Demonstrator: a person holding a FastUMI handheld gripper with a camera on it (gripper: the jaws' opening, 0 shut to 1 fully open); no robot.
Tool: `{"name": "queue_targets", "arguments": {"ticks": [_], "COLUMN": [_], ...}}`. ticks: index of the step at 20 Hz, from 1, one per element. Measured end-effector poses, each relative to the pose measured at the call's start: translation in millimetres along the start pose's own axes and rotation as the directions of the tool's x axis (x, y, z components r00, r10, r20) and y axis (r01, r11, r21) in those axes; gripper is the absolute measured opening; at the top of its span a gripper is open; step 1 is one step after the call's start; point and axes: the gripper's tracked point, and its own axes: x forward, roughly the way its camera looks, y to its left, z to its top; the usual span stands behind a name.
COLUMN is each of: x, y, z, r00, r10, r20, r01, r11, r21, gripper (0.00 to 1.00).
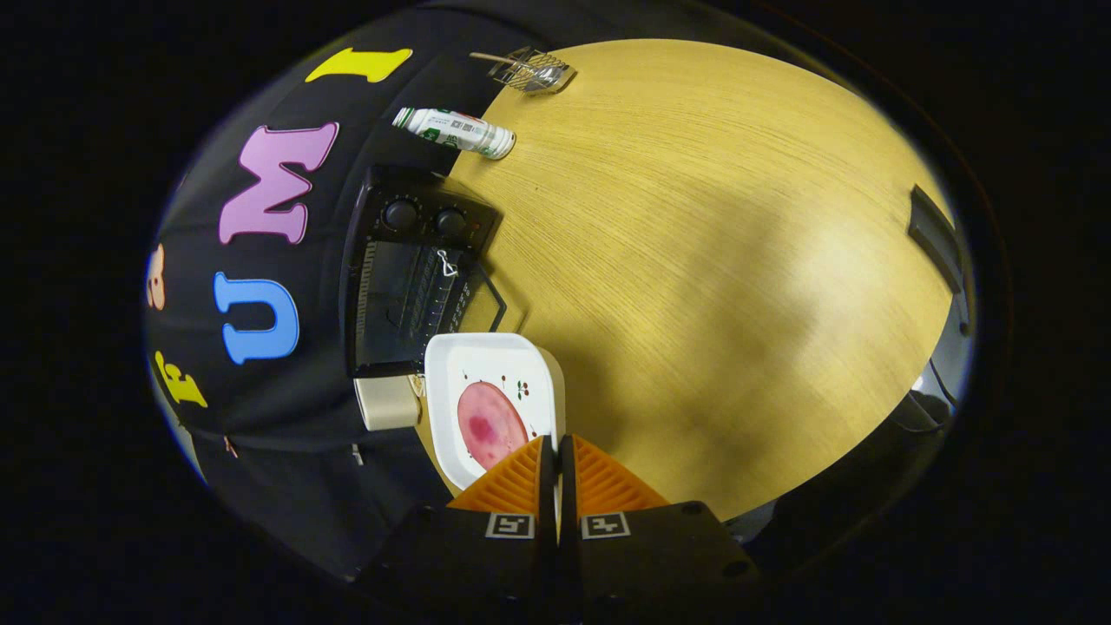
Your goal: Open the toaster oven, put the food inside, and close the toaster oven door.
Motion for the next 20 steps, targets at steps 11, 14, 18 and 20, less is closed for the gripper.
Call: {"name": "queue_targets", "arguments": {"ticks": [11, 14, 18, 20], "x": [86, 118, 161, 182], "y": [102, 127, 152, 160], "z": [-25, -11, 9, 18], "r00": [0.976, 0.964, 0.947, 0.940], "r10": [-0.017, -0.034, -0.067, -0.082], "r20": [0.216, 0.265, 0.315, 0.331], "r01": [-0.042, -0.057, -0.075, -0.076], "r11": [0.964, 0.943, 0.906, 0.896], "r21": [0.264, 0.327, 0.418, 0.437], "gripper": [0.05, 0.05, 0.05, 0.05]}}
